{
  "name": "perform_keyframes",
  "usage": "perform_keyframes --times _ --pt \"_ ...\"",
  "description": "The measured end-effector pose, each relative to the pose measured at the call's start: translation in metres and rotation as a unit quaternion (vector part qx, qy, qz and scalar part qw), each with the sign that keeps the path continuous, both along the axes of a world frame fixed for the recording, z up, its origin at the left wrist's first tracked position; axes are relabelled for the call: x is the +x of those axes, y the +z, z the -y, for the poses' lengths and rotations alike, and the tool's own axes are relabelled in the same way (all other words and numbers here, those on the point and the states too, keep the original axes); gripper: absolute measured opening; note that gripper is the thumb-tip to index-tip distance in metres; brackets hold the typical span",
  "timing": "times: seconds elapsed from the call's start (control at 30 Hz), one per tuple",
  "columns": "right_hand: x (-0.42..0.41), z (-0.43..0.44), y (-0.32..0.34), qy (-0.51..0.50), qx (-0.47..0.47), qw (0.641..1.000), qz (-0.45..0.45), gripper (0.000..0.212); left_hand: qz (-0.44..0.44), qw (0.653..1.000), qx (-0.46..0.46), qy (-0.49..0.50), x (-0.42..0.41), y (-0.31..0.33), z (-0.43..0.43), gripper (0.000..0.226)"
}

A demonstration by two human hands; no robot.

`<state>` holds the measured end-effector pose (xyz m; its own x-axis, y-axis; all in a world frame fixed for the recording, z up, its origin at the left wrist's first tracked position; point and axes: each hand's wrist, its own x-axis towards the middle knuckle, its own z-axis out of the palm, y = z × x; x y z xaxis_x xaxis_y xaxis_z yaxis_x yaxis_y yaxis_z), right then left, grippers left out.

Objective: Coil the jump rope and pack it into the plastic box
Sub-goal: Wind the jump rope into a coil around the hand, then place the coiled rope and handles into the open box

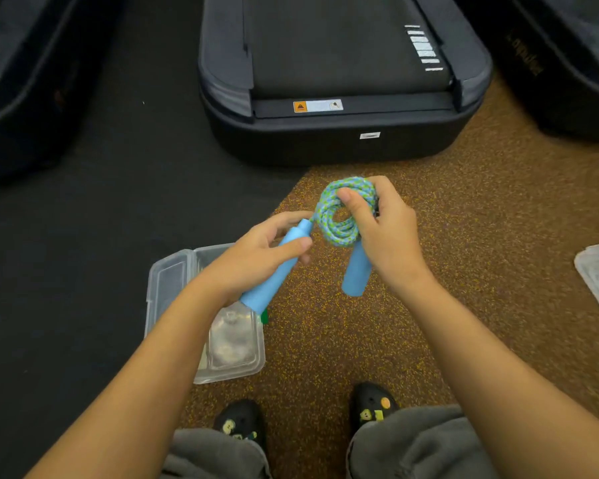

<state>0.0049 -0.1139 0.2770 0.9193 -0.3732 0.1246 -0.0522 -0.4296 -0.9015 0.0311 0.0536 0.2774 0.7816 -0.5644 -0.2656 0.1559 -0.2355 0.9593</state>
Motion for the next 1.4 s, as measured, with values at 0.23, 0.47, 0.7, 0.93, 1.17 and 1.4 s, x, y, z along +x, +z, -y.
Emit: perform_keyframes --times 0.23,0.47,0.7,0.93,1.17,1.4 --pt "0.004 -0.004 -0.012 0.016 0.046 0.996 -0.072 0.032 0.053 0.982 0.007 0.183 0.003 -0.010 0.006 0.035" --pt "-0.001 -0.026 -0.006 0.062 0.350 0.923 -0.149 0.014 -0.029 0.967 -0.102 0.230 -0.002 -0.010 0.016 0.022" --pt "-0.008 -0.030 -0.017 0.027 0.138 0.985 -0.097 0.024 -0.130 0.972 -0.091 0.174 -0.019 -0.001 0.025 0.055" --pt "-0.016 -0.039 -0.008 0.029 0.056 0.996 -0.063 0.034 -0.030 0.960 -0.061 0.272 -0.034 0.011 0.022 0.049" --pt "-0.023 -0.039 0.006 0.122 0.318 0.927 -0.156 0.052 0.037 0.948 -0.048 0.313 -0.042 0.029 0.008 0.035" --pt "-0.051 -0.018 0.016 0.350 0.354 0.813 -0.301 0.049 0.017 0.918 -0.076 0.388 -0.054 0.038 -0.017 0.035"
